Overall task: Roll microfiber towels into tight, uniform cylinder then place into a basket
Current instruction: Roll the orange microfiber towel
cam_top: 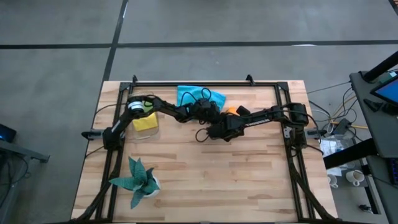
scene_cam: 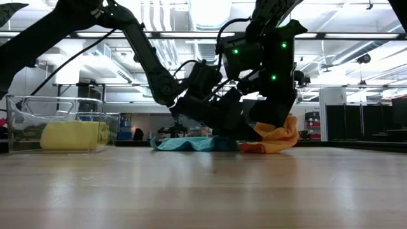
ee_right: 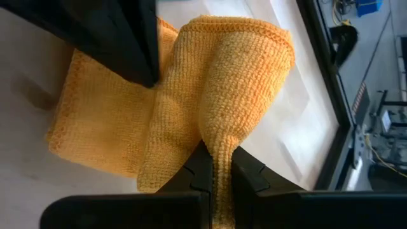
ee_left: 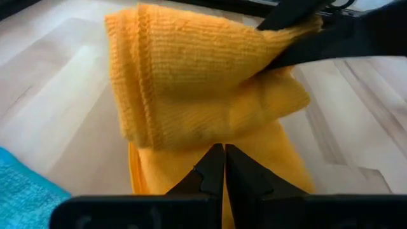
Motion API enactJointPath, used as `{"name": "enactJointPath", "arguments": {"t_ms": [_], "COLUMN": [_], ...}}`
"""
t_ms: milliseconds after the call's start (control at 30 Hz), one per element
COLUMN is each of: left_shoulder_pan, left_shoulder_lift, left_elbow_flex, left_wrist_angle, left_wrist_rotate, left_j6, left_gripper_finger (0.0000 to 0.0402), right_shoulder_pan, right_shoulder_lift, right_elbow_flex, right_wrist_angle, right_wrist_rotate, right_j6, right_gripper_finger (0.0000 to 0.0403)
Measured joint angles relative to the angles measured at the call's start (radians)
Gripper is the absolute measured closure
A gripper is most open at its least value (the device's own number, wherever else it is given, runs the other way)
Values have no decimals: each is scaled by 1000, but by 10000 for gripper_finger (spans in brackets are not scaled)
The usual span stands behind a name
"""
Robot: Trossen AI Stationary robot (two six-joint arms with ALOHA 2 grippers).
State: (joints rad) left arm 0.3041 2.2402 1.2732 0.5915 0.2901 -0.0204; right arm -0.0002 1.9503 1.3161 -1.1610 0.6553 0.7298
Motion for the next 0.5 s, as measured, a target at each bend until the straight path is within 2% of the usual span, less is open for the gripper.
{"name": "enactJointPath", "arguments": {"t_ms": [500], "left_shoulder_pan": [0], "left_shoulder_lift": [0], "left_elbow_flex": [-16], "left_wrist_angle": [-1], "left_wrist_rotate": [-4], "left_j6": [13], "left_gripper_finger": [402], "right_shoulder_pan": [-1], "right_shoulder_lift": [21], "right_elbow_flex": [-15], "right_wrist_angle": [56], "right_wrist_rotate": [-8], "right_j6": [-12], "right_gripper_finger": [390]}}
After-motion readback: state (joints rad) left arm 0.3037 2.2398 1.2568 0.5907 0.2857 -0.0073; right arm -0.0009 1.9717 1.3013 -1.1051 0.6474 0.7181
